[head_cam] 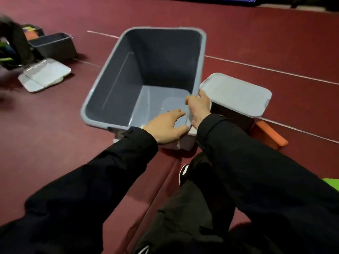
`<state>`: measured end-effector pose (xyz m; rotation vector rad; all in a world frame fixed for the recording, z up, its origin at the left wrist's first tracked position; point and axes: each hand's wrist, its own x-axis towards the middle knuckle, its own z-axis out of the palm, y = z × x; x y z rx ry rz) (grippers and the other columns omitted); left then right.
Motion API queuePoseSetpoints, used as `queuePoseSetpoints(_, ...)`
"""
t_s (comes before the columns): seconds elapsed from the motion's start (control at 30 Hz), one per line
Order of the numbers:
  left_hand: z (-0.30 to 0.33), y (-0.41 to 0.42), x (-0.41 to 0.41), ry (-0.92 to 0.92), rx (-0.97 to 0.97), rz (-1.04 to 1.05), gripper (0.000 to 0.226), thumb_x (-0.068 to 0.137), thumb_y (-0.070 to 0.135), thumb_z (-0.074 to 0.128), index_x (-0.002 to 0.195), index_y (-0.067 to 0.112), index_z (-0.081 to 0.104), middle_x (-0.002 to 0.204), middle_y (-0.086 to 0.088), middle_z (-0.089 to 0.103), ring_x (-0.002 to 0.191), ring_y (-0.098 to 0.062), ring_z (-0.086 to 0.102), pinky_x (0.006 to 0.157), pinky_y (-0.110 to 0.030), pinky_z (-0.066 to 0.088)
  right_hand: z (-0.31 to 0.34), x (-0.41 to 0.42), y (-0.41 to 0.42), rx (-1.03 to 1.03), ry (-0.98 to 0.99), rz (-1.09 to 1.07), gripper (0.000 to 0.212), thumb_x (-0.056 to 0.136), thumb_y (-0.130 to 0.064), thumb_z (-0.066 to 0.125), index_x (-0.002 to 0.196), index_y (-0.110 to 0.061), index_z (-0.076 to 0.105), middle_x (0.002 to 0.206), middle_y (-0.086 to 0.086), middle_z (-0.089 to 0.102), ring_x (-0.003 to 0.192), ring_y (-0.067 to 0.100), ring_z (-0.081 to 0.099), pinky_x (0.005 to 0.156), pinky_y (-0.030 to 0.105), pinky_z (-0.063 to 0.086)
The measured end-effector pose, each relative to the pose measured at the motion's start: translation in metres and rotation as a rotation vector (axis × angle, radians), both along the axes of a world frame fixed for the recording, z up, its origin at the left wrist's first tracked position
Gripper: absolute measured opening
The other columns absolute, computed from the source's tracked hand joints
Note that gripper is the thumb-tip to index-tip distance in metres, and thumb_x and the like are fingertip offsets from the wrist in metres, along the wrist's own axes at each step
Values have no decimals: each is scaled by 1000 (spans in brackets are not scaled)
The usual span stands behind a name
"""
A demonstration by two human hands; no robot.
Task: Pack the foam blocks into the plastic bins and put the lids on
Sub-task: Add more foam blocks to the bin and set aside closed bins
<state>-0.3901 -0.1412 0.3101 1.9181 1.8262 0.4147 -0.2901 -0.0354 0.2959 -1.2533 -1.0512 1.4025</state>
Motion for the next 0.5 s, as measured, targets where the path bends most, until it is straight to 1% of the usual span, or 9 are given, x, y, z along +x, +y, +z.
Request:
queuePoseSetpoints(0.07, 4, 17, 7, 4, 86, 32, 62, 97, 45, 54, 151, 17, 42, 158, -1, 39, 143, -18, 39, 116, -33, 31, 17, 33, 15, 90, 13, -60, 46, 80, 10, 48, 119, -7, 64, 81, 2, 61, 68, 15, 56, 56, 20, 47)
queuePoseSetpoints(0.13, 8, 41, 12, 39, 202, 73, 58, 96, 41, 58, 147, 14, 48, 155, -5, 43, 143, -22, 39, 114, -32, 30, 31, 74, 28, 142, -11, -127, 45, 79, 8, 50, 117, -10, 66, 84, 1, 67, 70, 15, 62, 58, 23, 50)
queuePoseSetpoints(0.17, 11, 56, 15, 65, 268, 96, 59, 95, 41, 59, 146, 13, 49, 155, -8, 42, 144, -25, 36, 116, -36, 30, 39, 97, 32, 161, -37, -166, 45, 77, 6, 51, 116, -12, 67, 85, 0, 70, 74, 17, 65, 61, 26, 53)
queuePoseSetpoints(0.2, 14, 72, 19, 86, 340, 127, 63, 93, 43, 61, 147, 13, 46, 156, -11, 39, 147, -29, 31, 118, -40, 29, 44, 122, 39, 177, -59, -214, 46, 76, 4, 53, 117, -13, 67, 89, 1, 72, 78, 19, 68, 65, 29, 56)
queuePoseSetpoints(0.27, 18, 105, 29, 98, 432, 203, 79, 90, 50, 62, 153, 13, 34, 161, -13, 29, 151, -32, 18, 122, -45, 21, 55, 178, 45, 192, -108, -301, 49, 76, 3, 54, 119, -17, 67, 100, 7, 75, 83, 20, 69, 75, 36, 60)
queuePoseSetpoints(0.33, 18, 135, 44, 85, 429, 259, 90, 88, 54, 64, 157, 12, 23, 164, -15, 22, 152, -34, 14, 123, -45, 16, 60, 236, 41, 185, -154, -376, 54, 73, 2, 54, 122, -19, 66, 109, 11, 74, 91, 24, 69, 83, 42, 60)
queuePoseSetpoints(0.37, 17, 148, 56, 62, 404, 267, 93, 88, 53, 65, 157, 10, 21, 164, -18, 20, 152, -36, 13, 123, -45, 14, 61, 264, 33, 172, -173, -409, 55, 73, 3, 54, 123, -19, 65, 110, 10, 73, 92, 24, 68, 84, 42, 60)
queuePoseSetpoints(0.43, 7, 170, 85, 35, 369, 262, 95, 87, 51, 67, 157, 10, 19, 164, -19, 18, 152, -37, 13, 121, -47, 16, 51, 315, 16, 140, -181, -468, 53, 75, 7, 52, 119, -18, 65, 106, 6, 72, 89, 21, 65, 79, 37, 58)
queuePoseSetpoints(0.5, -10, 185, 120, 23, 301, 267, 95, 83, 50, 70, 156, 14, 20, 162, -16, 26, 148, -36, 24, 116, -51, 26, 34, 356, -6, 91, -172, -535, 52, 75, 10, 50, 116, -19, 64, 98, 1, 70, 83, 18, 64, 68, 28, 55)
